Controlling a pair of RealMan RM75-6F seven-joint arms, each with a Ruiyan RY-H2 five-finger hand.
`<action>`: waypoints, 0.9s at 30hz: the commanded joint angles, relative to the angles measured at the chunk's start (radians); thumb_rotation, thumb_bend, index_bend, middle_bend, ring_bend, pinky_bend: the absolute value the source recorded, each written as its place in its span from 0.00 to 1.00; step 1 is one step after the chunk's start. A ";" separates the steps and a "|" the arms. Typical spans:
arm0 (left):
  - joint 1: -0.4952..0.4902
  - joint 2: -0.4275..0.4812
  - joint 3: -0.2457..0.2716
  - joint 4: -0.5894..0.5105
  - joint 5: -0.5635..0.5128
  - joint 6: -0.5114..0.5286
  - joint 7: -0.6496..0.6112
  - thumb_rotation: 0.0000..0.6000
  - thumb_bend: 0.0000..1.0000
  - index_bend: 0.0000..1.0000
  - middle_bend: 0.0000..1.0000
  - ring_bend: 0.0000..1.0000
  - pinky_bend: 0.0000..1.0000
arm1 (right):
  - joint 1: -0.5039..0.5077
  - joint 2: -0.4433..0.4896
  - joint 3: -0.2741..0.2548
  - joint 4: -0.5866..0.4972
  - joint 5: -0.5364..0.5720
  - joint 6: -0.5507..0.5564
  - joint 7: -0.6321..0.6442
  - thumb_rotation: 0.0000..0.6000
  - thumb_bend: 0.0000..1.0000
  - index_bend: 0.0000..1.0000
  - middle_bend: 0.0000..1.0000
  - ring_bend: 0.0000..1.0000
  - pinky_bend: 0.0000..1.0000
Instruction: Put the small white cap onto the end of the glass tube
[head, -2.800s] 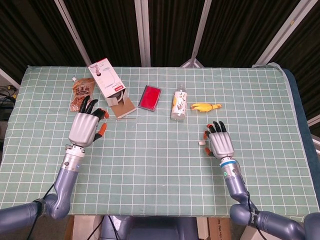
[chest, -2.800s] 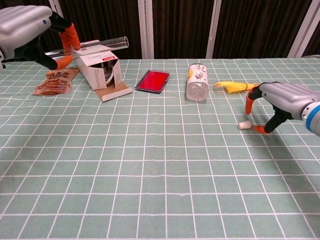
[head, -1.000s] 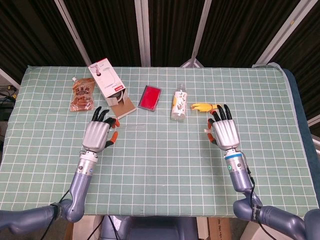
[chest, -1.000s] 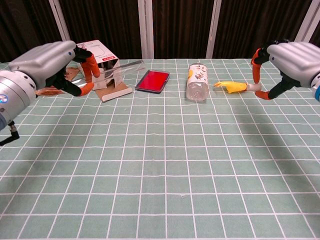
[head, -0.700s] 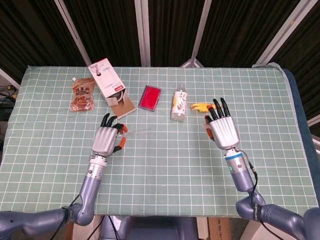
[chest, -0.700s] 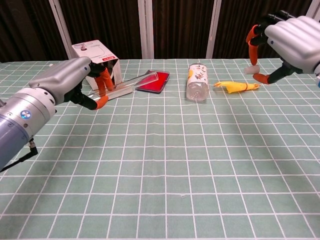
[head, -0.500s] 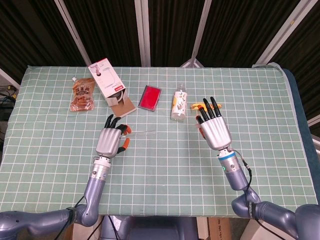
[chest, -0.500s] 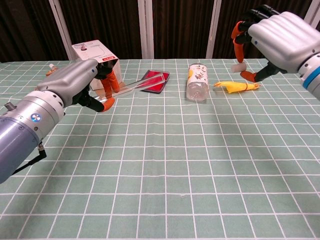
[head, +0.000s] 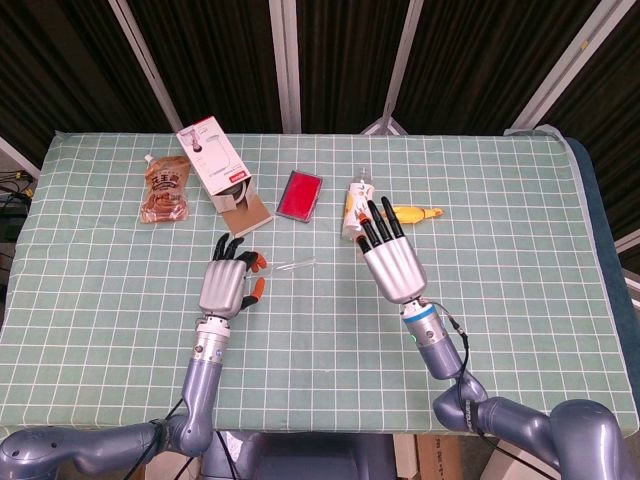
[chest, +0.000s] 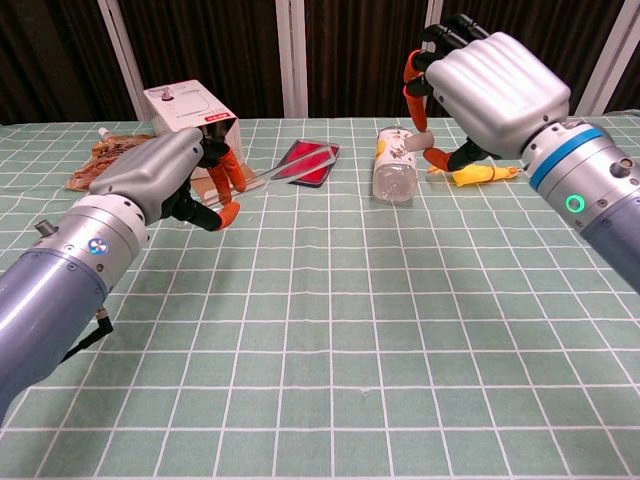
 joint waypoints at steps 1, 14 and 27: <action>0.002 -0.011 -0.007 0.010 -0.009 0.003 0.004 1.00 0.67 0.51 0.52 0.15 0.06 | 0.013 -0.024 0.009 0.024 0.005 -0.003 -0.006 1.00 0.36 0.63 0.28 0.09 0.00; -0.001 -0.007 -0.052 -0.044 -0.114 -0.011 0.139 1.00 0.67 0.51 0.52 0.15 0.06 | 0.058 -0.085 0.019 0.112 0.007 -0.025 -0.015 1.00 0.36 0.63 0.28 0.09 0.00; -0.013 -0.011 -0.070 -0.089 -0.182 -0.009 0.196 1.00 0.67 0.51 0.52 0.15 0.06 | 0.070 -0.109 0.015 0.142 0.006 -0.022 -0.011 1.00 0.36 0.63 0.28 0.09 0.00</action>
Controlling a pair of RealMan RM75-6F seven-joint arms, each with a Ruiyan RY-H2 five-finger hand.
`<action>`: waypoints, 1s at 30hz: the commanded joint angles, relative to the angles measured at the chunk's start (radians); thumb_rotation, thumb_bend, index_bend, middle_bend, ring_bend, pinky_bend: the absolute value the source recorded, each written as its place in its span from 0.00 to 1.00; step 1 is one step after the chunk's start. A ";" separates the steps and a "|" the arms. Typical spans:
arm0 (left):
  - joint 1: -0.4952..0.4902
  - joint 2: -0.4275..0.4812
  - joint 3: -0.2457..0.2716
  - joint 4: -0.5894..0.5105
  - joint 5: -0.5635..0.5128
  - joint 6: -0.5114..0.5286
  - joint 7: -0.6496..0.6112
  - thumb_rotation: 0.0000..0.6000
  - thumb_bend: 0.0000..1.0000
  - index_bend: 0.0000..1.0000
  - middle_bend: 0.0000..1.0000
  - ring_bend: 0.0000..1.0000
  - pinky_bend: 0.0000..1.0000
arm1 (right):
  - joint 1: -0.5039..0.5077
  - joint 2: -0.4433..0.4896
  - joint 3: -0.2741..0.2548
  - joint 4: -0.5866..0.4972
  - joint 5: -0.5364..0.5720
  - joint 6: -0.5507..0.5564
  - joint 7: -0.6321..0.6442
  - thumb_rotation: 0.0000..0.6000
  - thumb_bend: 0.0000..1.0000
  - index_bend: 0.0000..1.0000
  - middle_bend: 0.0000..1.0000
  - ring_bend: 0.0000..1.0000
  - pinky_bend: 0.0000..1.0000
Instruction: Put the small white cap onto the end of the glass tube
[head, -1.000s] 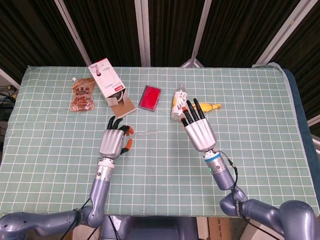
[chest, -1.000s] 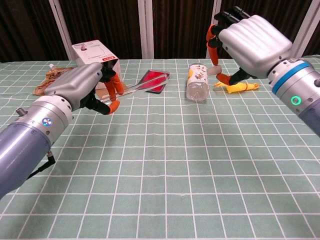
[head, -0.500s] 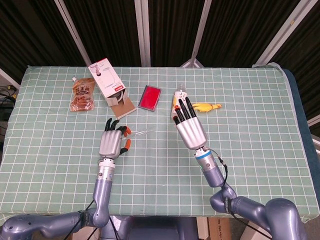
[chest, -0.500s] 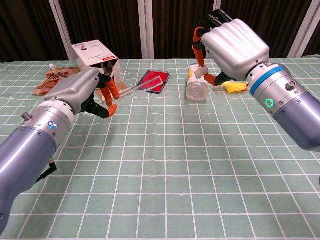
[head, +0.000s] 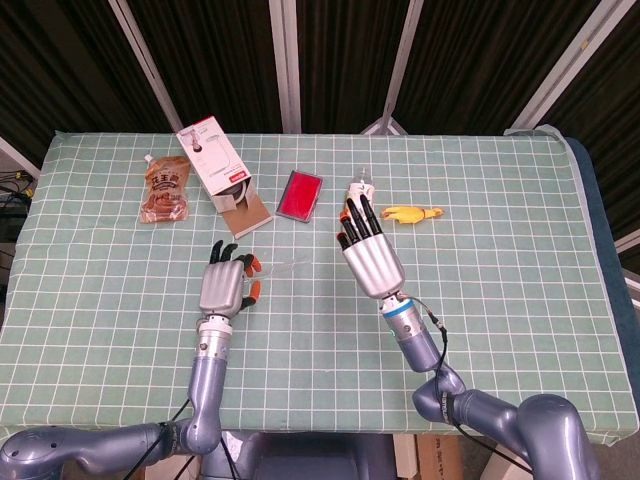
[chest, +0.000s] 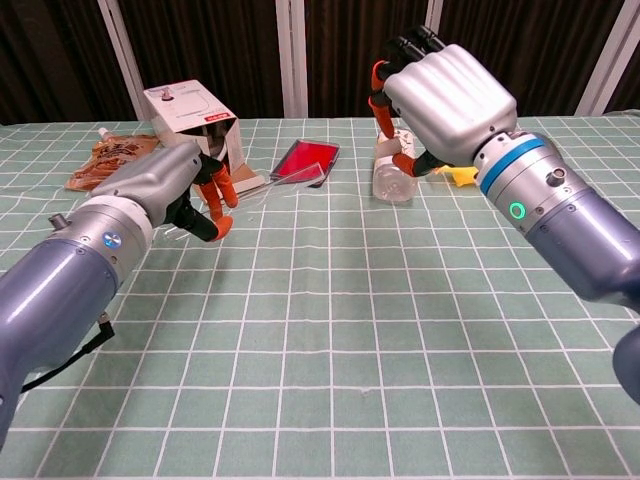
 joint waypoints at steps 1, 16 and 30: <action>-0.003 -0.005 -0.002 -0.002 -0.009 0.001 0.005 1.00 0.67 0.51 0.52 0.15 0.06 | 0.001 -0.003 -0.002 0.002 -0.001 0.001 0.001 1.00 0.36 0.63 0.28 0.09 0.00; -0.026 -0.042 -0.001 0.008 -0.029 0.006 0.021 1.00 0.67 0.51 0.52 0.15 0.06 | 0.001 -0.036 -0.013 0.011 0.002 0.000 0.012 1.00 0.36 0.63 0.28 0.09 0.00; -0.035 -0.071 0.002 0.015 -0.034 0.015 0.022 1.00 0.67 0.51 0.52 0.15 0.06 | -0.004 -0.050 -0.014 0.023 0.010 0.001 0.020 1.00 0.36 0.63 0.28 0.09 0.00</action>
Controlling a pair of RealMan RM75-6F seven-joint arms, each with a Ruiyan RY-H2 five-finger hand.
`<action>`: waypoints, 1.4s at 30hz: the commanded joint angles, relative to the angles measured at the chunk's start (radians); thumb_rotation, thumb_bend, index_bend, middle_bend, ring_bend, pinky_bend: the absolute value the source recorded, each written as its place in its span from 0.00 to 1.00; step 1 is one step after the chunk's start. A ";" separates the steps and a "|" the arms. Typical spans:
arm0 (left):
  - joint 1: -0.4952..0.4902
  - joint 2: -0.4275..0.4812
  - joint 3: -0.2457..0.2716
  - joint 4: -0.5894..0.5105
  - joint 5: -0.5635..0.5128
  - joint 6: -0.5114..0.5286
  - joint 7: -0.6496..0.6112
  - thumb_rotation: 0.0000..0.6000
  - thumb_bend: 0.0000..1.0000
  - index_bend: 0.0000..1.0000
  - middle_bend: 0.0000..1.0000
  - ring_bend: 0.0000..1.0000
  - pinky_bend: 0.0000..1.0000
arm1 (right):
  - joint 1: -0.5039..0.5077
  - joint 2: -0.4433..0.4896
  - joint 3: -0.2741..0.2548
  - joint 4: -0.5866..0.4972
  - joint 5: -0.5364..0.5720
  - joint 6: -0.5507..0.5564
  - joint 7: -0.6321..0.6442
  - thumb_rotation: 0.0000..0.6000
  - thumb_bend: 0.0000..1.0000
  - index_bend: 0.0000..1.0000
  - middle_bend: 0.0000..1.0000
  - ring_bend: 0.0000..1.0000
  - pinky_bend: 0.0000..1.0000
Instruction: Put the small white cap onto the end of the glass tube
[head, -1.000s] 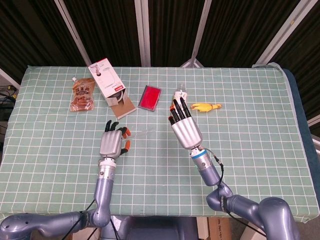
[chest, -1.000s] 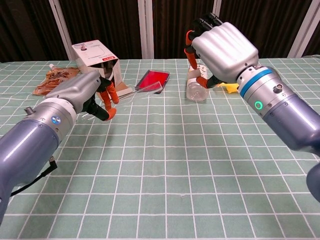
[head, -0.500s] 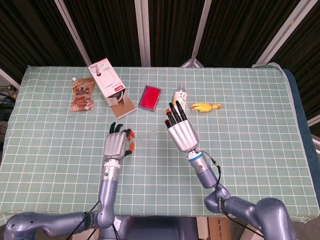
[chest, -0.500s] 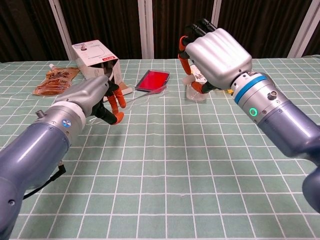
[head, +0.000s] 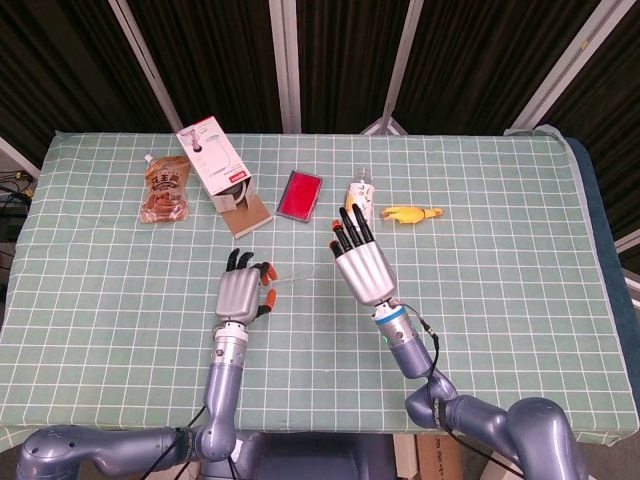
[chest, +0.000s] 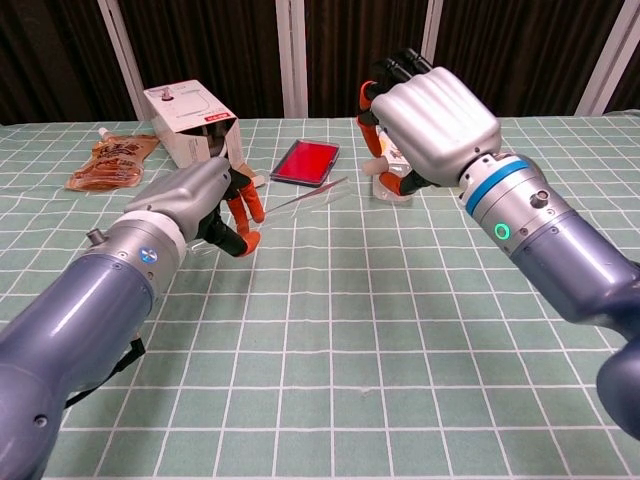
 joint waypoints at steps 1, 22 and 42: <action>-0.001 -0.004 0.000 0.002 0.000 0.000 -0.002 1.00 0.67 0.51 0.52 0.15 0.07 | -0.001 0.001 -0.002 -0.001 0.000 0.000 0.000 1.00 0.36 0.63 0.28 0.09 0.00; -0.014 -0.024 -0.011 0.025 -0.002 -0.008 -0.014 1.00 0.67 0.51 0.52 0.15 0.07 | -0.006 -0.004 -0.010 -0.014 -0.004 -0.003 0.002 1.00 0.36 0.63 0.28 0.09 0.00; -0.017 -0.029 -0.016 0.029 -0.008 -0.011 -0.016 1.00 0.67 0.51 0.52 0.15 0.08 | -0.013 -0.009 -0.017 -0.014 -0.006 -0.005 0.002 1.00 0.36 0.63 0.28 0.09 0.00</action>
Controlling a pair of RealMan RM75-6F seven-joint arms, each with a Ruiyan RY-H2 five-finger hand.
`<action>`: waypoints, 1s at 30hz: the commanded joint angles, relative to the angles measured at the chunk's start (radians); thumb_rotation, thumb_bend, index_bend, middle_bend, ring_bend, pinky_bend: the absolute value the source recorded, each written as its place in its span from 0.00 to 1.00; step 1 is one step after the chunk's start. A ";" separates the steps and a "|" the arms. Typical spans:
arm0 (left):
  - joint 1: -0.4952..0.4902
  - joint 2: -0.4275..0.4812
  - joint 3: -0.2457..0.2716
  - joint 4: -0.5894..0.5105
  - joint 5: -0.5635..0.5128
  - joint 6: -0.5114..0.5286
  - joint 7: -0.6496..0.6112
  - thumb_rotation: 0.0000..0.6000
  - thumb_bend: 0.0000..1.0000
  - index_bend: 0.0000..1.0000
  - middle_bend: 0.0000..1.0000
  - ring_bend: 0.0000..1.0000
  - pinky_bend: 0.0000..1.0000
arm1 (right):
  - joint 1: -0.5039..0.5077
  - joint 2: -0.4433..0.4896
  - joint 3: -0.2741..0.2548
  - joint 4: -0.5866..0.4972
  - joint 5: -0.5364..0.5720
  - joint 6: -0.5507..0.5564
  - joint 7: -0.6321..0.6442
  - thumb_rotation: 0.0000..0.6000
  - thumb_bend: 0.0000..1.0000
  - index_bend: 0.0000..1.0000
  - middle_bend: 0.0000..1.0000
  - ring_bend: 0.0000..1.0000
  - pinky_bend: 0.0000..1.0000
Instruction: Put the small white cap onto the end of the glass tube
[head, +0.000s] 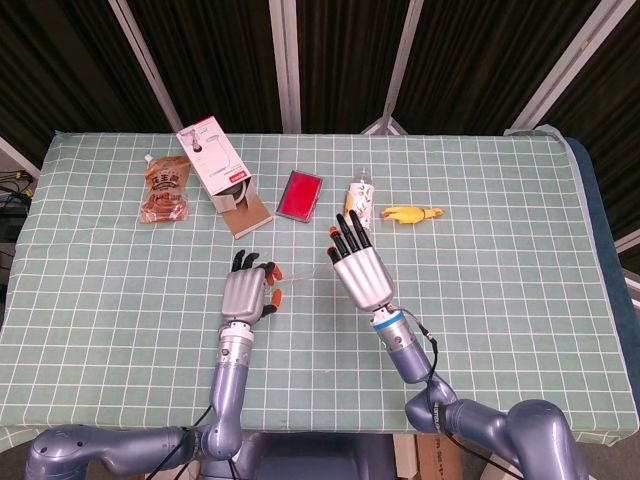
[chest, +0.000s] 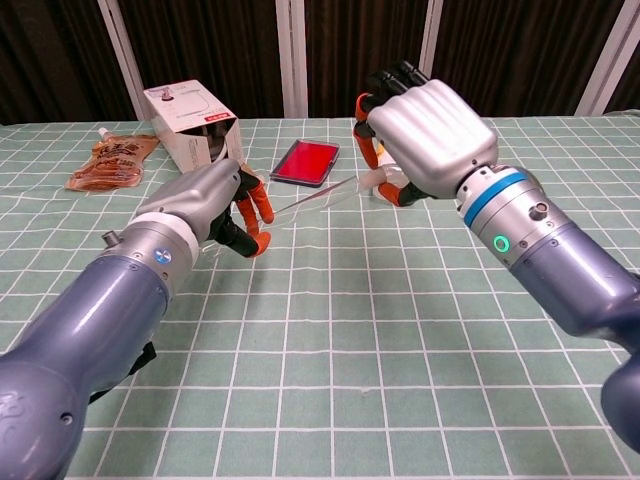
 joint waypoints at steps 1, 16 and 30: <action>-0.001 -0.001 0.000 0.001 0.000 -0.001 0.000 1.00 0.67 0.51 0.52 0.15 0.08 | 0.000 -0.001 0.000 0.000 0.000 0.000 0.000 1.00 0.36 0.63 0.28 0.09 0.00; -0.007 -0.018 0.000 0.019 -0.004 -0.007 -0.004 1.00 0.67 0.51 0.52 0.15 0.08 | -0.004 -0.003 -0.002 0.005 -0.002 0.001 0.004 1.00 0.36 0.63 0.28 0.09 0.00; -0.013 -0.026 -0.006 0.023 -0.004 -0.008 -0.002 1.00 0.67 0.51 0.52 0.16 0.09 | -0.007 0.000 -0.006 -0.010 -0.011 0.006 0.004 1.00 0.36 0.63 0.28 0.09 0.00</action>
